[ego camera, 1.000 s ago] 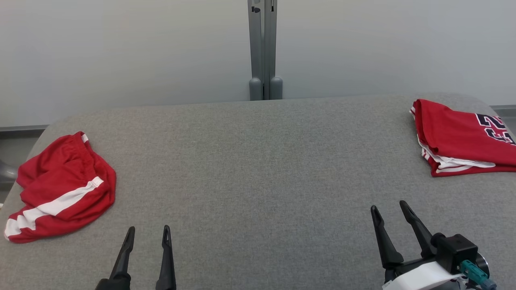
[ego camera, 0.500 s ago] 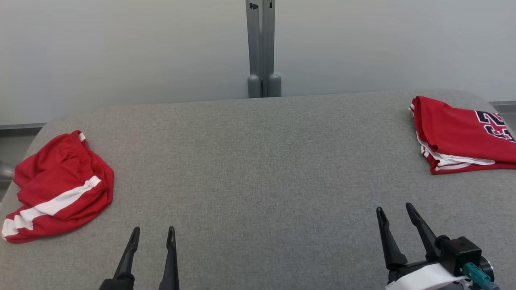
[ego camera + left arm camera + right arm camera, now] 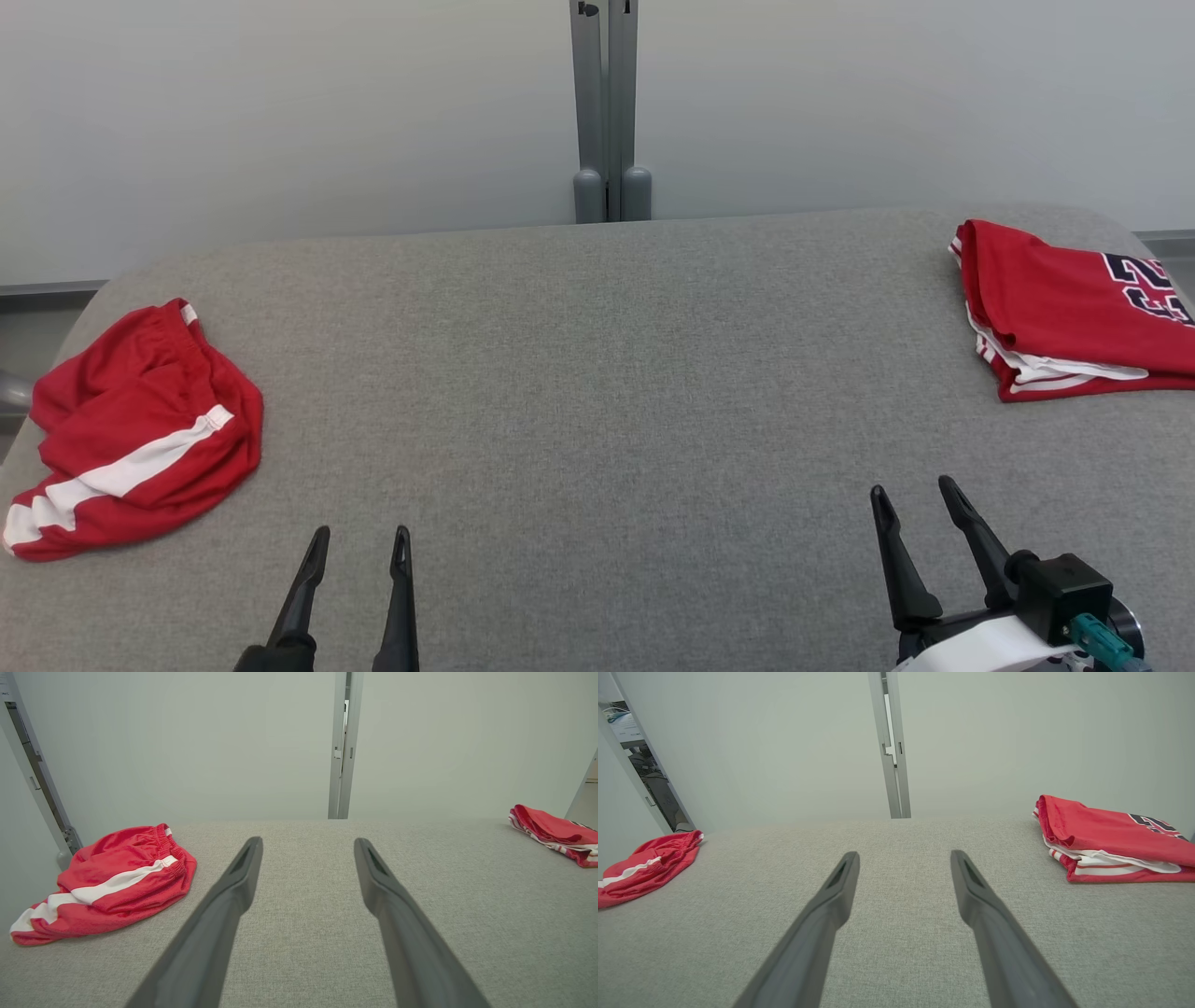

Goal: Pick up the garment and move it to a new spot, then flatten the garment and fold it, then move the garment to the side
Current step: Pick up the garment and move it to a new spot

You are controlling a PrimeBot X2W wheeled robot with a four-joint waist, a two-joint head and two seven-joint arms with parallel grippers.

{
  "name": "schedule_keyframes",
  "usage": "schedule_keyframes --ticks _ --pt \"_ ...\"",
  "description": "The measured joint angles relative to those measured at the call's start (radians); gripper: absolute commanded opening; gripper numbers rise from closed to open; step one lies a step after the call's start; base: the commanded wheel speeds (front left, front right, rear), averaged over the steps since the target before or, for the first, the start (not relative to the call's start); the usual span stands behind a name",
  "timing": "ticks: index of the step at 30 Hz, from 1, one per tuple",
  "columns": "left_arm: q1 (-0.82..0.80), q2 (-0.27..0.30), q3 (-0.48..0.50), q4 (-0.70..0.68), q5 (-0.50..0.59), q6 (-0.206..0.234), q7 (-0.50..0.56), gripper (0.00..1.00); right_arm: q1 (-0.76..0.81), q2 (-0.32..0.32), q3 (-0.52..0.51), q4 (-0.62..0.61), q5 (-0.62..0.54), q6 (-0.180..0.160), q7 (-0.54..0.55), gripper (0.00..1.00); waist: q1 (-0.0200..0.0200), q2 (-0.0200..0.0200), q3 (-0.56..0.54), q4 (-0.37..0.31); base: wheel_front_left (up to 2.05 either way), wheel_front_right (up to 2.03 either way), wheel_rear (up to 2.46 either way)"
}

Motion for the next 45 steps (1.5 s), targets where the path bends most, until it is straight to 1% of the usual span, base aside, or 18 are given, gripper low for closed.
schedule_keyframes --ticks 20,28,35,45 --pt "-0.004 0.0 -0.001 0.004 -0.008 0.006 0.0 1.0 0.0 -0.003 0.0 0.001 -0.012 0.0 0.0 1.0 0.0 0.0 0.019 -0.007 0.0 0.0 0.0" --pt "-0.005 0.0 -0.005 0.01 -0.007 0.007 0.0 1.0 0.0 -0.004 -0.004 0.001 -0.013 0.0 0.0 1.0 0.0 0.0 0.016 0.008 0.0 0.0 0.0" --pt "-0.006 0.0 -0.008 0.012 -0.006 0.007 0.0 1.0 0.006 -0.003 0.003 0.001 -0.011 0.0 0.0 1.0 0.0 0.0 0.015 0.058 0.0 0.0 0.0" --pt "-0.004 0.0 0.004 0.013 0.008 -0.001 0.0 1.0 0.016 0.008 0.018 0.003 -0.006 0.0 0.0 1.0 0.0 0.0 0.014 0.179 0.0 0.0 0.0"
